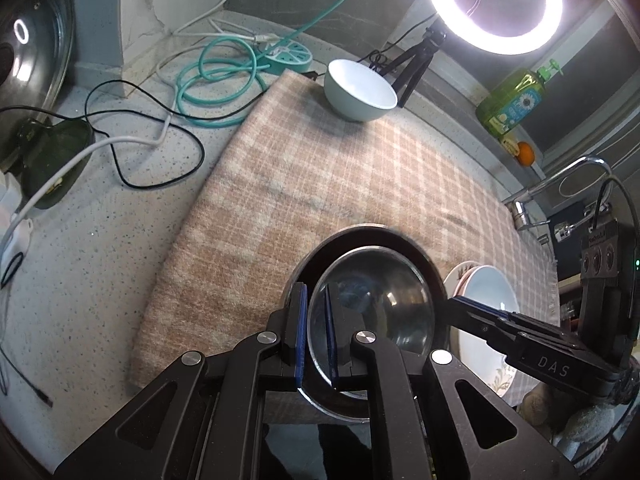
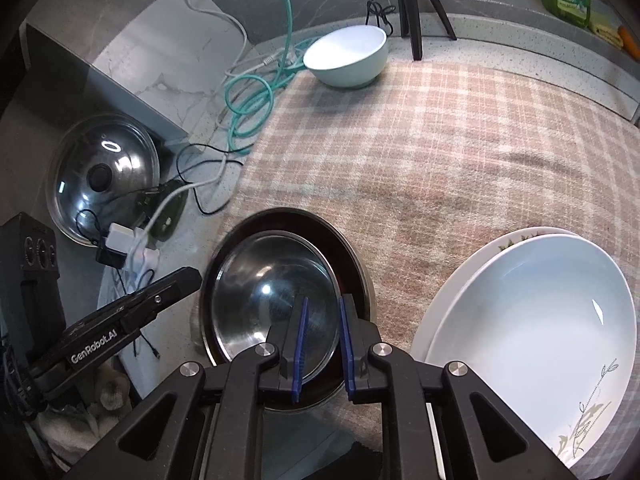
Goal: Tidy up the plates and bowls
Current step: 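Lower the nested bowls onto the cloth and open both grippers, then move both grippers to the white bowl rim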
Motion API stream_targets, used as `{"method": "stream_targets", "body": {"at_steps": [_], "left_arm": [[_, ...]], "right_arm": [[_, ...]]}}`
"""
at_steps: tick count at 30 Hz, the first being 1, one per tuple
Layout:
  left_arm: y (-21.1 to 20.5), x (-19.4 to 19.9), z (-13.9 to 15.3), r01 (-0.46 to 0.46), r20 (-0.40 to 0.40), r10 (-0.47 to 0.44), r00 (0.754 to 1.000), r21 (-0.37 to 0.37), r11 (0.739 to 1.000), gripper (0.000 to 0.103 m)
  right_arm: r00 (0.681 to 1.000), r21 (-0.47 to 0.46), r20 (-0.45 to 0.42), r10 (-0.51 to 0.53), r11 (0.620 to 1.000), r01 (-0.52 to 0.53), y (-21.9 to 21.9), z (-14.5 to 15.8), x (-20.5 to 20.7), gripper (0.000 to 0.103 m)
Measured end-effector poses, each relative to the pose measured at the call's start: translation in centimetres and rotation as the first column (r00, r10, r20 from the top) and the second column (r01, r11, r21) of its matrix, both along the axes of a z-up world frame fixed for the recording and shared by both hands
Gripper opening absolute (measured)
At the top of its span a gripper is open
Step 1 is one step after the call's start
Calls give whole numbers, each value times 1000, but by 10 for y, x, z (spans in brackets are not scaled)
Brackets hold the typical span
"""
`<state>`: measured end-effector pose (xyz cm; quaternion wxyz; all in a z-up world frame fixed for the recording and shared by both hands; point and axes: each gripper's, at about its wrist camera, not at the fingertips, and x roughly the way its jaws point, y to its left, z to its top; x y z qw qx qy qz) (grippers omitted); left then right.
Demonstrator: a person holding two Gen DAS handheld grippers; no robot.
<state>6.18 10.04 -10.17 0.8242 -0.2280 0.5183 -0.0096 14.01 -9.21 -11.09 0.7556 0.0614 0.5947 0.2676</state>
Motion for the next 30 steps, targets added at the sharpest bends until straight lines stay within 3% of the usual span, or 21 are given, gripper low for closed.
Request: {"method": "stream_targets", "body": {"at_steps": [10, 27, 30], "left_arm": [[14, 11, 23, 10, 71, -8, 997, -27, 1000, 7], [-1, 48, 45, 65, 95, -58, 994, -70, 995, 7], [-1, 61, 52, 53, 99, -45, 994, -74, 996, 7]], "right_arm": [[995, 61, 78, -61, 997, 56, -18, 37, 1, 15], [986, 135, 92, -140, 983, 127, -48, 70, 40, 15], [987, 145, 104, -125, 983, 109, -47, 77, 54, 22]]}}
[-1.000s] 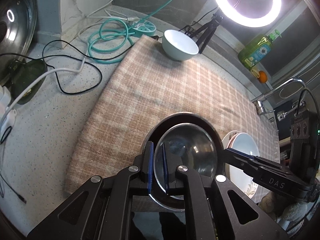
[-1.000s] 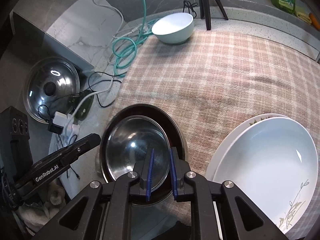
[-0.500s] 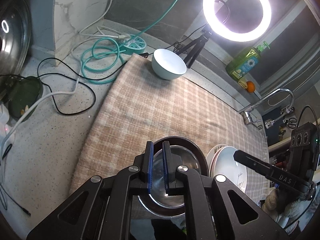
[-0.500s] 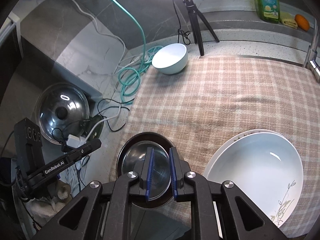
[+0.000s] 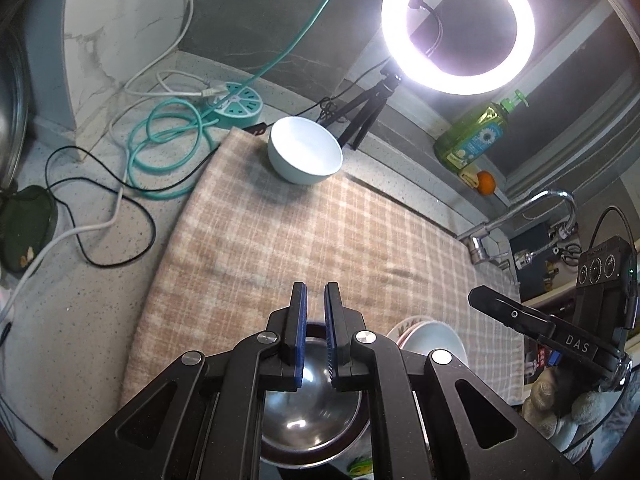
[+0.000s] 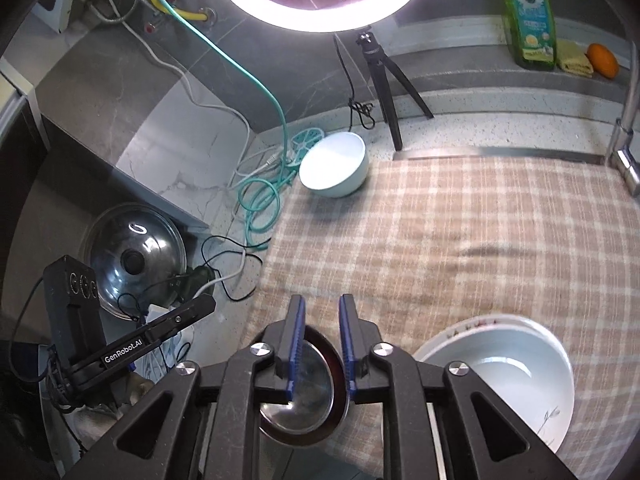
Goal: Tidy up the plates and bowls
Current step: 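Move both grippers to the white bowl rim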
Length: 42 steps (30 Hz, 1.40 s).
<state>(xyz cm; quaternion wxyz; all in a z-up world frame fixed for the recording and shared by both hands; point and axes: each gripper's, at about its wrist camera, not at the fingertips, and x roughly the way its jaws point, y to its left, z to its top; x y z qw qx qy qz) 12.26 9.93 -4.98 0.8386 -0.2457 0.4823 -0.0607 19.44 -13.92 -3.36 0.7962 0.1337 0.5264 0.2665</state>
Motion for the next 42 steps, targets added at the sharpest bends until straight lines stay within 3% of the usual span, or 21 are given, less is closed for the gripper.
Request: {"method": "stream_targets", "body": {"at_steps": [8, 14, 26, 42], "left_arm": [[7, 46, 15, -51, 13, 51, 999, 25, 998, 10], [7, 90, 10, -70, -8, 70, 998, 36, 997, 10], [8, 162, -30, -107, -105, 115, 988, 83, 991, 10], [18, 212, -74, -140, -181, 162, 970, 127, 982, 10]], "right_arm": [[996, -20, 70, 58, 998, -57, 15, 23, 53, 24], [995, -30, 75, 66, 997, -64, 22, 17, 99, 24], [997, 5, -73, 30, 1000, -30, 29, -50, 177, 24], [989, 35, -148, 23, 999, -18, 44, -103, 225, 24]]}}
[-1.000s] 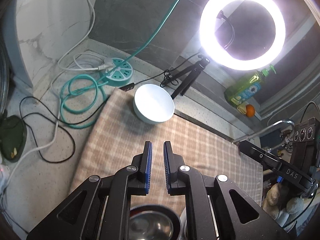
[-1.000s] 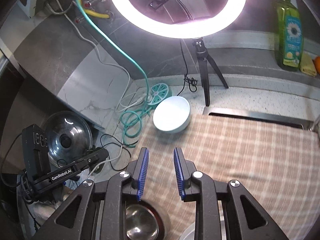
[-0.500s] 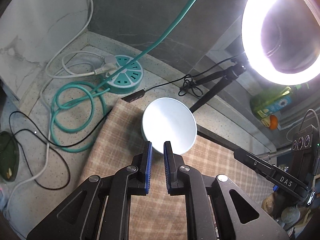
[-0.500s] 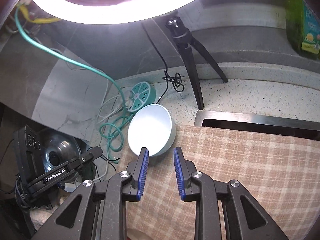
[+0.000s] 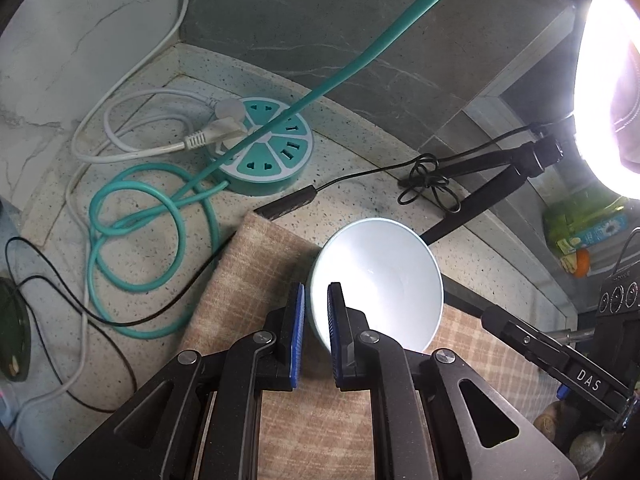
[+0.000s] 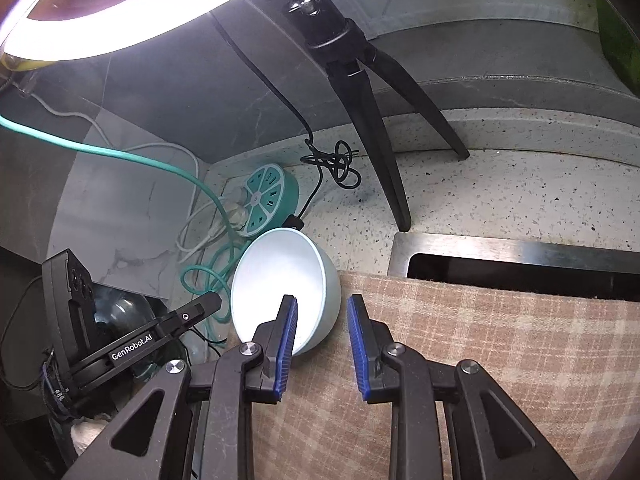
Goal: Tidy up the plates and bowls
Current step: 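Move both grippers to the white bowl rim, then close both grippers on the white bowl rim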
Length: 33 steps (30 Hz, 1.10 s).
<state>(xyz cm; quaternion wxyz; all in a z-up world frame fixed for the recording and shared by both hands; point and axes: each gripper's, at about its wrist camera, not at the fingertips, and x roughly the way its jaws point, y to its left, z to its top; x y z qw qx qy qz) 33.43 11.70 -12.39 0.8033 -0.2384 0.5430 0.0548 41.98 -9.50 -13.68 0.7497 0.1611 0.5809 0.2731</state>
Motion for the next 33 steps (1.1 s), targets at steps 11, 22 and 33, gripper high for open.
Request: {"method": "stream_targets", "body": {"at_steps": [11, 22, 33], "left_arm": [[2, 14, -11, -7, -12, 7, 1000, -7, 1000, 10], [2, 21, -17, 6, -14, -6, 1000, -5, 1000, 10], [-1, 24, -19, 26, -7, -26, 1000, -13, 1000, 7]], "right_arm": [[1000, -15, -21, 12, 1000, -13, 16, -20, 13, 23], [999, -34, -40, 13, 999, -14, 23, -34, 24, 14], [998, -37, -51, 27, 999, -29, 32, -38, 23, 8]]}}
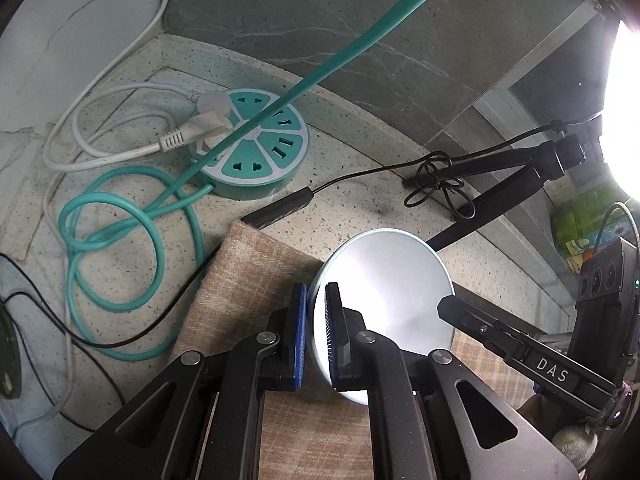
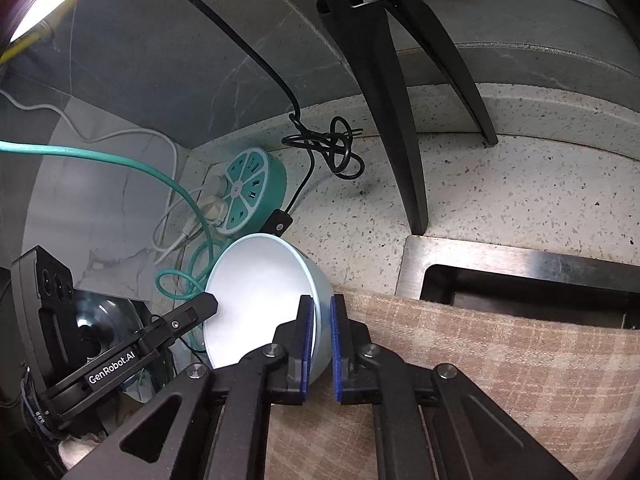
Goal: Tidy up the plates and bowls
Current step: 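Close both grippers on the white bowl rim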
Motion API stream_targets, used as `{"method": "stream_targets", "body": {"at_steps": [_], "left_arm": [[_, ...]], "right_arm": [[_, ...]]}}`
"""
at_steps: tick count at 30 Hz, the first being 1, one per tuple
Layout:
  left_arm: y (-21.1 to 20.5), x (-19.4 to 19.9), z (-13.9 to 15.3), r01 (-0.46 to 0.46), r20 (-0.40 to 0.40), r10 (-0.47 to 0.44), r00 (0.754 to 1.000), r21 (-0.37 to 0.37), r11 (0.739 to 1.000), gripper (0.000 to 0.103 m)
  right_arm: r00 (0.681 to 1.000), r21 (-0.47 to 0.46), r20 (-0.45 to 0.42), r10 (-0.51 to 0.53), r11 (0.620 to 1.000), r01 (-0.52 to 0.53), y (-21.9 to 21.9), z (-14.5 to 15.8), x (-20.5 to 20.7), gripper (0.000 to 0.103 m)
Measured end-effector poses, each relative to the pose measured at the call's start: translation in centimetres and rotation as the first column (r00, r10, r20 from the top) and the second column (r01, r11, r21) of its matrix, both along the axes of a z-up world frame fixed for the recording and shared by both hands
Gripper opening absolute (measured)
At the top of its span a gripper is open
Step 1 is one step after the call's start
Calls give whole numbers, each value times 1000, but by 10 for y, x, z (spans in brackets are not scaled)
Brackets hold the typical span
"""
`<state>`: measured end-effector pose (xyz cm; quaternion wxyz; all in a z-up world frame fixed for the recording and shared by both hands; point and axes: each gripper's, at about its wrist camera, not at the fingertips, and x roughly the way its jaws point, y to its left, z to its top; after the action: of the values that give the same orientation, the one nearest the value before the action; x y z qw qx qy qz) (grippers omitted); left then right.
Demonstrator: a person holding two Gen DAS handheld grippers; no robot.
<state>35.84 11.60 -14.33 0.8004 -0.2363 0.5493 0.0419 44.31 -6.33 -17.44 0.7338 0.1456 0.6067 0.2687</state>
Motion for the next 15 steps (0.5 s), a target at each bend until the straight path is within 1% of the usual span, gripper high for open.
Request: {"method": "stream_targets", "body": {"at_steps": [6, 15], "left_arm": [[0, -1, 2, -2, 7, 2, 1000, -2, 1000, 7], [-6, -9, 20, 17, 45, -17, 999, -7, 1000, 7]], "right_arm": [[1000, -5, 2, -4, 1000, 4, 1, 3, -2, 8], [1000, 8, 14, -26, 1000, 26, -8, 19, -10, 8]]}}
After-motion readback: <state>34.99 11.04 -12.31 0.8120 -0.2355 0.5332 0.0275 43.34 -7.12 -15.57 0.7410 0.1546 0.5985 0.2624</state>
